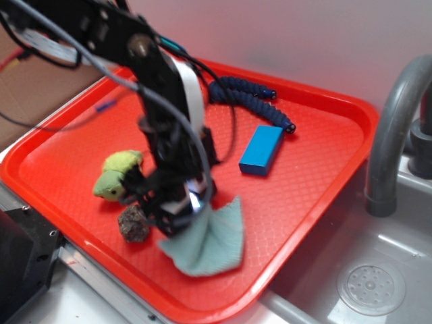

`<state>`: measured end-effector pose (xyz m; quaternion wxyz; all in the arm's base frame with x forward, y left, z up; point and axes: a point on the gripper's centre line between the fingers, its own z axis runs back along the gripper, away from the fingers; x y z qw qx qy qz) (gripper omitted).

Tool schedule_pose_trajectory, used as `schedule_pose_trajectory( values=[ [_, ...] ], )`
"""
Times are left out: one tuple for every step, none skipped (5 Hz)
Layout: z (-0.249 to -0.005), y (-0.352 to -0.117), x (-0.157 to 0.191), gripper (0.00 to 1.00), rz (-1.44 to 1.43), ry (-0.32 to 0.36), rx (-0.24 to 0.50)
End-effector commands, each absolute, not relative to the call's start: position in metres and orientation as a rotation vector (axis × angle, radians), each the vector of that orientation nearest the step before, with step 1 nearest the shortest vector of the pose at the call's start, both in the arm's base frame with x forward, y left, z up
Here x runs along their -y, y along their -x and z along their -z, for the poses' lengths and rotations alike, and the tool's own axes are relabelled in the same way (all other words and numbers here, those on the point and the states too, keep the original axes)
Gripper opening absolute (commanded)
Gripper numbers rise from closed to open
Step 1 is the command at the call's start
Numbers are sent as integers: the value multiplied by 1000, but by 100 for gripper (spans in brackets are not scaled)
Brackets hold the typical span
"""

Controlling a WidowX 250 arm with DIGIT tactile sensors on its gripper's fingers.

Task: Grab the blue cloth.

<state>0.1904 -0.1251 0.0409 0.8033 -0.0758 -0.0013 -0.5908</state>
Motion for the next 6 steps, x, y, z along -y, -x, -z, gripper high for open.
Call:
schedule_pose_trajectory(
  values=[
    [-136,-195,133,0,775,30,113],
    [-158,-197,124,0,528,-26,107],
    [-198,-201,103,0,280,-89,95],
    [-232,-208,95,0,29,-83,90],
    [-246,-219,100,0,-220,-113,93],
    [-233,-231,97,0,-323,-29,29]
  ],
)
